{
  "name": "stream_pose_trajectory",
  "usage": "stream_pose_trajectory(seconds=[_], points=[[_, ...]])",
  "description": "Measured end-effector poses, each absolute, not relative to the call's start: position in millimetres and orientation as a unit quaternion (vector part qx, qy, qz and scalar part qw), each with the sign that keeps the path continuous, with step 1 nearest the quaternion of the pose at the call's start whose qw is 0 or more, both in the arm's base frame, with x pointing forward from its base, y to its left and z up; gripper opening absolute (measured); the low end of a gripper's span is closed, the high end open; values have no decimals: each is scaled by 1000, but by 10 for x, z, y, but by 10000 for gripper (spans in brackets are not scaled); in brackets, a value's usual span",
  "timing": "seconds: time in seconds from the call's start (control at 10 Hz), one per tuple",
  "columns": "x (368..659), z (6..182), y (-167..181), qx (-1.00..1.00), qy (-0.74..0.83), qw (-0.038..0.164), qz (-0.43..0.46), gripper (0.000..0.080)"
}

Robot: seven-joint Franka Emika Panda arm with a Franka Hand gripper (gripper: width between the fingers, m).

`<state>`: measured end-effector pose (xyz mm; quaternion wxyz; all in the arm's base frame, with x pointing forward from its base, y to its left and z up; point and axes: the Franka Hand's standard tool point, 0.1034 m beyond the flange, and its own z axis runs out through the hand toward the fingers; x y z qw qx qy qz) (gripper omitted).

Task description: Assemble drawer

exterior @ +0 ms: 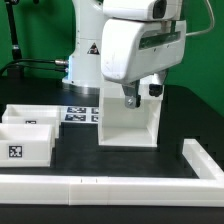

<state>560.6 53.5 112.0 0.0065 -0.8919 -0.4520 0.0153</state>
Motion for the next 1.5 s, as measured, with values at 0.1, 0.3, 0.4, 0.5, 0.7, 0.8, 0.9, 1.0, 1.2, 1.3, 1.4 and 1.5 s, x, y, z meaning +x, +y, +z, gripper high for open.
stream_pose_trajectory(seconds=[0.1,0.3,0.4,0.5,0.7,0.8,0.9,1.0,1.2,1.3,1.4,1.5], points=[[5606,1120,535,-892,-452,7,15,650],[5606,1120,535,-892,-452,7,15,650],[5606,1120,535,-892,-452,7,15,650],[5606,1120,535,-892,-452,7,15,650],[5606,1120,535,-892,-452,7,15,650],[5606,1120,535,-892,-452,7,15,650],[5606,1120,535,-892,-452,7,15,650],[5606,1120,535,-892,-452,7,15,650],[5601,1118,534,-892,-452,7,16,650],[5502,1146,511,-893,-450,4,12,650],[5357,1192,514,-908,-419,0,9,650],[5218,1260,536,-919,-395,-3,8,650]])
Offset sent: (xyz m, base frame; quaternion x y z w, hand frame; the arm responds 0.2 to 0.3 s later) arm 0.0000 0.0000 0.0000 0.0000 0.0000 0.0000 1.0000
